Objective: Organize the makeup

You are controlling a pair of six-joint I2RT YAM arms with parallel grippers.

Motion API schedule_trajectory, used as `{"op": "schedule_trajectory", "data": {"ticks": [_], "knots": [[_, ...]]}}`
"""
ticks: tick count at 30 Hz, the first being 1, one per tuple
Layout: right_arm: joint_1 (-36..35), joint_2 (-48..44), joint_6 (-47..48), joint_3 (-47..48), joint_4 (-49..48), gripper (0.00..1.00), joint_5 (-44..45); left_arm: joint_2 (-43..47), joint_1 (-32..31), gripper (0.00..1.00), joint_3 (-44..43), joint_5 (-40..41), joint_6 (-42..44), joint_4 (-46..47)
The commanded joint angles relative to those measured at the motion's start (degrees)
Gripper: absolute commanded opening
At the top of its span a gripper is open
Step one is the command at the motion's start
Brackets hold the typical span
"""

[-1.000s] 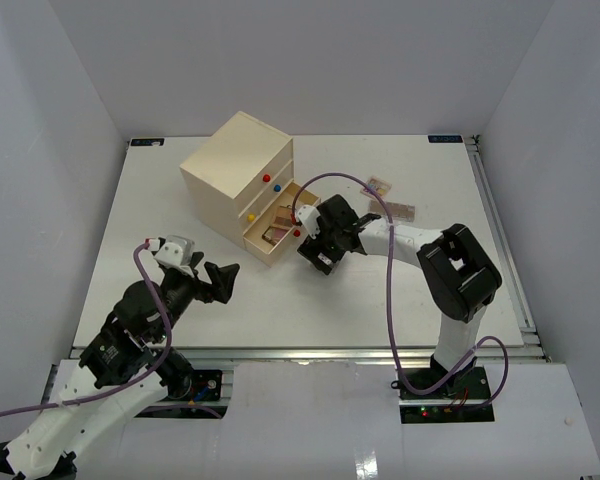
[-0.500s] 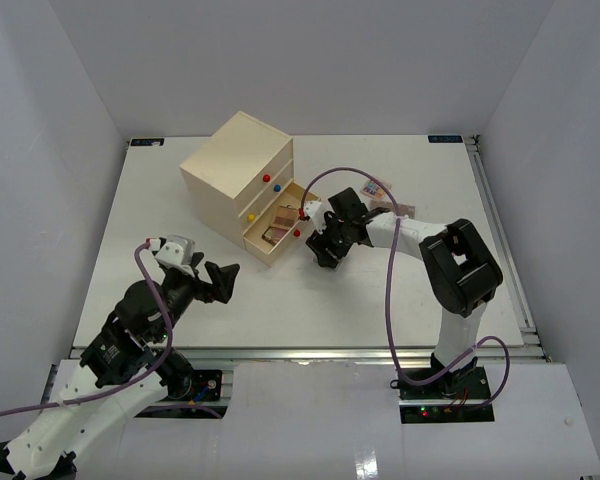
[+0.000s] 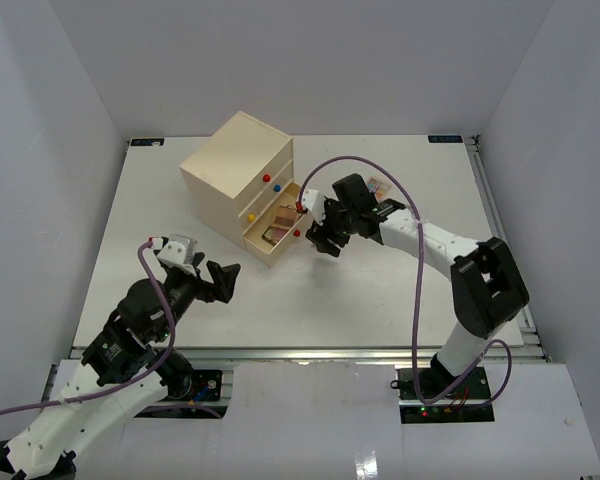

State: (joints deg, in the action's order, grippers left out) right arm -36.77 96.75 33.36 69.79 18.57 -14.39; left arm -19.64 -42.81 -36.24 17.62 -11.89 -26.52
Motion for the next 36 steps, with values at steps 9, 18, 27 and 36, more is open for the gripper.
{"op": "schedule_trajectory", "data": {"ticks": [9, 18, 27, 36], "knots": [[-10.85, 7.25, 35.95, 16.35, -3.33, 0.34, 7.60, -1.34, 0.36, 0.98, 0.11, 3.04, -0.40, -0.27], [-13.41, 8.35, 42.91, 9.11, -15.50, 0.44, 12.38, -2.00, 0.36, 0.98, -0.06, 3.63, -0.59, -0.64], [-14.25, 10.59, 43.34, 8.94, -17.41, 0.47, 13.82, -1.57, 0.36, 0.98, 0.01, 3.47, -0.59, -0.66], [-15.31, 11.48, 44.91, 7.89, -19.84, 0.58, 14.93, -1.54, 0.36, 0.98, 0.02, 3.34, -0.59, -0.68]]}}
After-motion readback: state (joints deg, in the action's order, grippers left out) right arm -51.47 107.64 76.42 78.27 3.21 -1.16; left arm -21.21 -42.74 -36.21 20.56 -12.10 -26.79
